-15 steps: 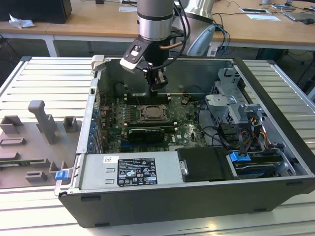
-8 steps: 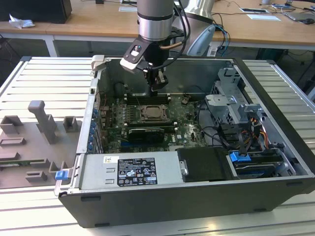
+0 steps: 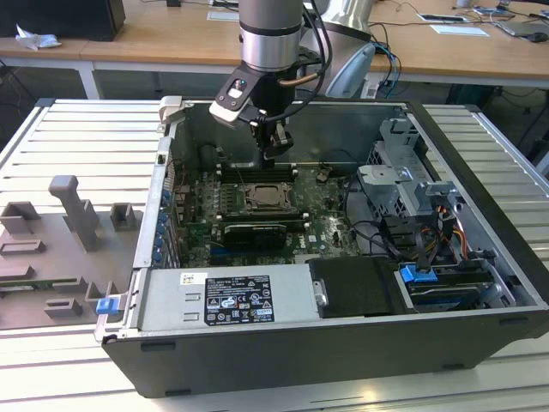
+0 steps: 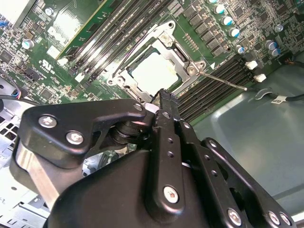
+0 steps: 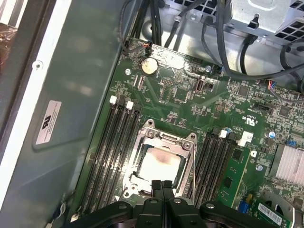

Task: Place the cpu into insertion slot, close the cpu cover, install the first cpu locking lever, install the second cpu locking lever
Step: 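Install the first cpu locking lever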

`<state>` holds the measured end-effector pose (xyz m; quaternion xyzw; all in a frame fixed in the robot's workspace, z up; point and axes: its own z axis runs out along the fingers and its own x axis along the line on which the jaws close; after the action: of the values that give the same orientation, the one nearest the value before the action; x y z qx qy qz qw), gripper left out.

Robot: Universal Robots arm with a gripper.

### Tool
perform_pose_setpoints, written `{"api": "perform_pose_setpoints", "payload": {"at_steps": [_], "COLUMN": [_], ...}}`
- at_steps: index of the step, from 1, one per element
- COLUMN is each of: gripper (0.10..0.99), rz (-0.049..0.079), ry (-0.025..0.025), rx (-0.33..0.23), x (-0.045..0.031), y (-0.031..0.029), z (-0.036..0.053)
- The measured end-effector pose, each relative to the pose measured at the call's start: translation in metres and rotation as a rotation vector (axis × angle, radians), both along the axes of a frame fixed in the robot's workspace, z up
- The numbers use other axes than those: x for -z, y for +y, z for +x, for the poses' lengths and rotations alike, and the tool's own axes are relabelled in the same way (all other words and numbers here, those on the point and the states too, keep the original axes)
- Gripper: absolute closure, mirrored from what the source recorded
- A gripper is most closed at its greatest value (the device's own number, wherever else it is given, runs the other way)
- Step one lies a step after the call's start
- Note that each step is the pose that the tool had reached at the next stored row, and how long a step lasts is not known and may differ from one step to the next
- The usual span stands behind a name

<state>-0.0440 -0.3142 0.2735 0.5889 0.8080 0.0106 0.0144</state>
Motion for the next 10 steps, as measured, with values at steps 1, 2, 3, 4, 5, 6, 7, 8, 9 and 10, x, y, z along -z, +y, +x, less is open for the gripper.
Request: {"api": "perform_pose_setpoints", "payload": {"at_steps": [1, 2, 3, 4, 5, 6, 7, 8, 9, 10], "gripper": [0.980, 0.980, 0.980, 0.980, 0.980, 0.980, 0.980, 0.980, 0.980, 0.980], "rz": [0.000, 0.000, 0.000, 0.000, 0.000, 0.000, 0.000, 0.000, 0.000, 0.000], "ry": [0.0000, 0.0000, 0.0000, 0.0000, 0.0000, -0.0001, 0.0000, 0.0000, 0.0000, 0.0000], "rx": [-0.001, -0.002, -0.003, -0.004, -0.005, -0.005, -0.006, -0.007, -0.008, -0.009], "x": [0.0000, 0.0000, 0.0000, 0.0000, 0.0000, 0.0000, 0.0000, 0.0000, 0.0000, 0.0000], "y": [0.0000, 0.0000, 0.0000, 0.0000, 0.0000, 0.0000, 0.0000, 0.0000, 0.0000, 0.0000], "z": [0.0000, 0.0000, 0.0000, 0.0000, 0.0000, 0.0000, 0.0000, 0.0000, 0.0000, 0.0000]}}
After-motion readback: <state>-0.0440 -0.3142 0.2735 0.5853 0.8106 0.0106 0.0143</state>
